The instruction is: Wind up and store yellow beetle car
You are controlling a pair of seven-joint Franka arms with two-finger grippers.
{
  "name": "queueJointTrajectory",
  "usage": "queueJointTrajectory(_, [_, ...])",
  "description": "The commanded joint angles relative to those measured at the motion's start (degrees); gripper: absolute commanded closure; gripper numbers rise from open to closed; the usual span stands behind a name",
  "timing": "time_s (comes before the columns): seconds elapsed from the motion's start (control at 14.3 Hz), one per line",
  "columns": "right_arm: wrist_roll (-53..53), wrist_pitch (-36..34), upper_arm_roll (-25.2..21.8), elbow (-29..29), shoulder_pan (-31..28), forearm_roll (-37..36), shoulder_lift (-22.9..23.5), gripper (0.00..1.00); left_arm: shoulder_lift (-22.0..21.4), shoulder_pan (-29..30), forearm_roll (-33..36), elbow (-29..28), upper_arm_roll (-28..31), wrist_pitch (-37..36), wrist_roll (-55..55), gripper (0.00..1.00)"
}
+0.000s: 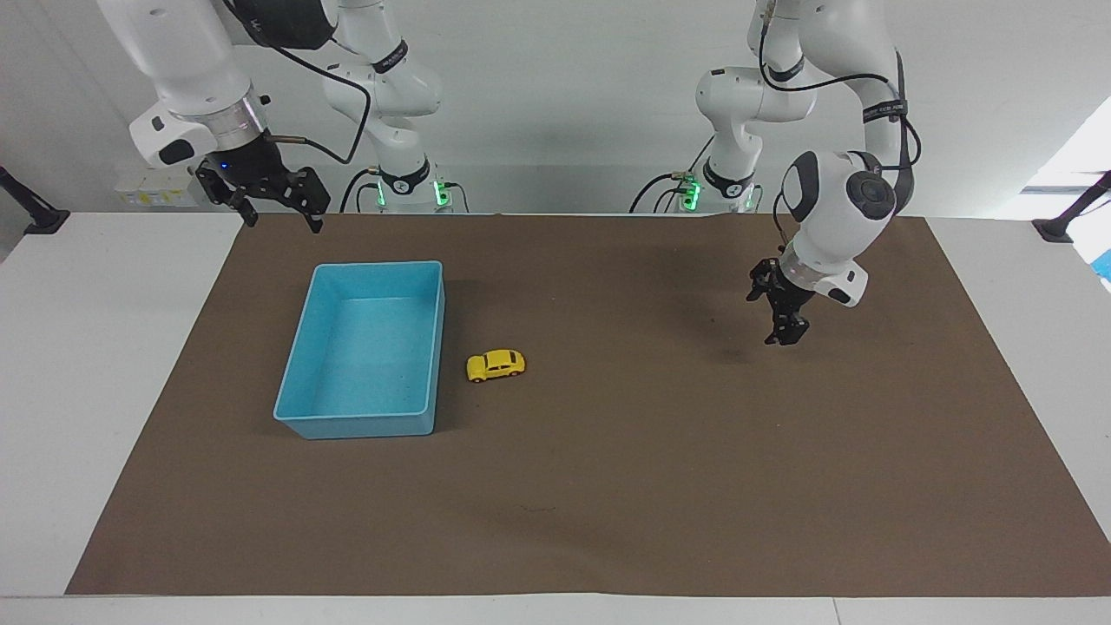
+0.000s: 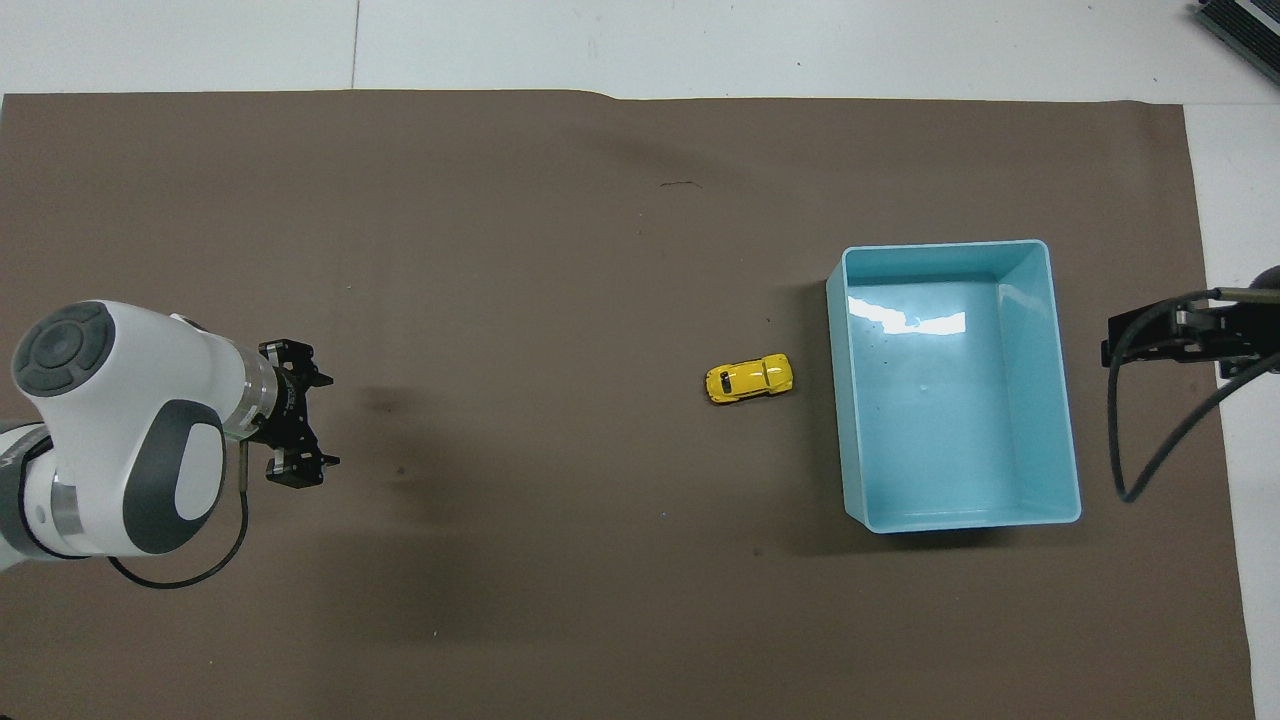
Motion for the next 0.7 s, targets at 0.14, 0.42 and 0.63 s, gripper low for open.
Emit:
queueJointTrajectory(0.14, [4.6, 8.0, 0.3, -5.2, 3.4, 0.9, 1.4, 0.00, 0.2, 0.0, 1.2, 4.0, -0.2, -1.6, 0.3, 0.00])
queueJointTrajectory(0.42, [20.1, 11.1, 0.3, -5.2, 6.3, 0.9, 4.5, 0.00, -0.4, 0.2, 1.2, 10.1, -0.1, -4.5, 1.7, 0.00])
queueJointTrajectory(0.63, [35.4, 13.4, 0.3, -5.3, 8.6, 0.9, 6.4, 0.00, -0.4, 0.8, 1.2, 15.4, -0.1, -9.2, 12.0, 0.00])
